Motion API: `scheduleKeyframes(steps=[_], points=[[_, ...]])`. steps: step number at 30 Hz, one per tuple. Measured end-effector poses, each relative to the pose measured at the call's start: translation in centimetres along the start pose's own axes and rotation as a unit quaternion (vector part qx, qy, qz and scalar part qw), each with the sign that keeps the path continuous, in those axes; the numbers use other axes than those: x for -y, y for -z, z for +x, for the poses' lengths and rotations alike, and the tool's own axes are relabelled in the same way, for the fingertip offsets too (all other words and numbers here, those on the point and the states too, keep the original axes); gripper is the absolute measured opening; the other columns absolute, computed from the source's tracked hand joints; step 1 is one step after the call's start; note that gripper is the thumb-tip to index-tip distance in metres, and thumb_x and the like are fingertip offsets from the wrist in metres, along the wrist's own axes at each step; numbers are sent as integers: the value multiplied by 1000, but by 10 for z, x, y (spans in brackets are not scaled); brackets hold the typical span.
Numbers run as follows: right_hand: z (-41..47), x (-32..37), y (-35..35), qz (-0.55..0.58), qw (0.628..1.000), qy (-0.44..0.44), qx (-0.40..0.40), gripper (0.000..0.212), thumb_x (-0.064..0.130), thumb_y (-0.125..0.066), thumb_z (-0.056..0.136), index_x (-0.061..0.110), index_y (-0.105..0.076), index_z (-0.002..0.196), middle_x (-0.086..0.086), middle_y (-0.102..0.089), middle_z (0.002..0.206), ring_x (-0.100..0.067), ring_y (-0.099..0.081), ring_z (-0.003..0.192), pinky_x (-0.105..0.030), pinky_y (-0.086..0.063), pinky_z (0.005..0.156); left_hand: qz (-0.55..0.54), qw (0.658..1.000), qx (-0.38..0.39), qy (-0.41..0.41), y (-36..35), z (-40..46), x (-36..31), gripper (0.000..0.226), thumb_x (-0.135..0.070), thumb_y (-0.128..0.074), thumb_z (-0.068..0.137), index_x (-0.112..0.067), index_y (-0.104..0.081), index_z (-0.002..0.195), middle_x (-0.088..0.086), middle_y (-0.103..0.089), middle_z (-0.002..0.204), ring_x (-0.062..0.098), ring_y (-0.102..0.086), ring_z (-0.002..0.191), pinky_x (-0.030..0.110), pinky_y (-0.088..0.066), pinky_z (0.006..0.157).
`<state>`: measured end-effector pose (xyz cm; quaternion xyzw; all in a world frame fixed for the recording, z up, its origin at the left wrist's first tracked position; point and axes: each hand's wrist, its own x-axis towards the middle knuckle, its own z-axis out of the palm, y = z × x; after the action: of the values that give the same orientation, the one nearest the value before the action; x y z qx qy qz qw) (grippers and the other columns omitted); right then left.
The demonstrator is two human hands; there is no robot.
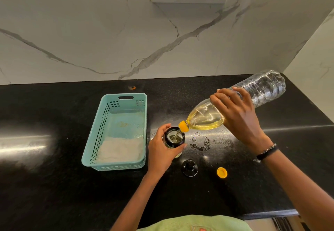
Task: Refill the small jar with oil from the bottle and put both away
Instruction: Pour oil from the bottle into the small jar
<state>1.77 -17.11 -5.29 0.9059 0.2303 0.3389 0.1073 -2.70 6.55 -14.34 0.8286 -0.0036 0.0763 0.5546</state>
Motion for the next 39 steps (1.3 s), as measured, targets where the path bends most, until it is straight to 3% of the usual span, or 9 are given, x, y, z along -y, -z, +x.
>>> scheduleKeyframes(steps=[5, 16, 39], points=[[0, 1, 0, -8, 1000, -3, -8, 52, -5, -68, 74, 11, -55, 122, -8, -61, 121, -27, -52, 120, -46, -30, 108, 0, 1000, 1, 0, 0, -1, -1, 74, -36, -90, 56, -35, -52, 119, -25, -61, 108, -2, -59, 106, 29, -54, 91], [0, 4, 0, -12, 1000, -9, -14, 54, -4, -72, 73, 11, -55, 122, -9, -61, 122, -26, -47, 122, -45, -25, 110, -9, 1000, 1, 4, 0, -1, -2, 76, -34, -91, 56, -29, -54, 122, -18, -63, 113, 0, -60, 108, 30, -54, 92], [2, 9, -2, 21, 999, -36, -4, 45, -6, -55, 78, 10, -56, 120, -8, -64, 118, -27, -52, 118, -45, -28, 106, -6, 1000, -2, 0, 0, -1, -2, 75, -36, -90, 56, -28, -55, 122, -17, -64, 113, -2, -60, 106, 29, -54, 90]])
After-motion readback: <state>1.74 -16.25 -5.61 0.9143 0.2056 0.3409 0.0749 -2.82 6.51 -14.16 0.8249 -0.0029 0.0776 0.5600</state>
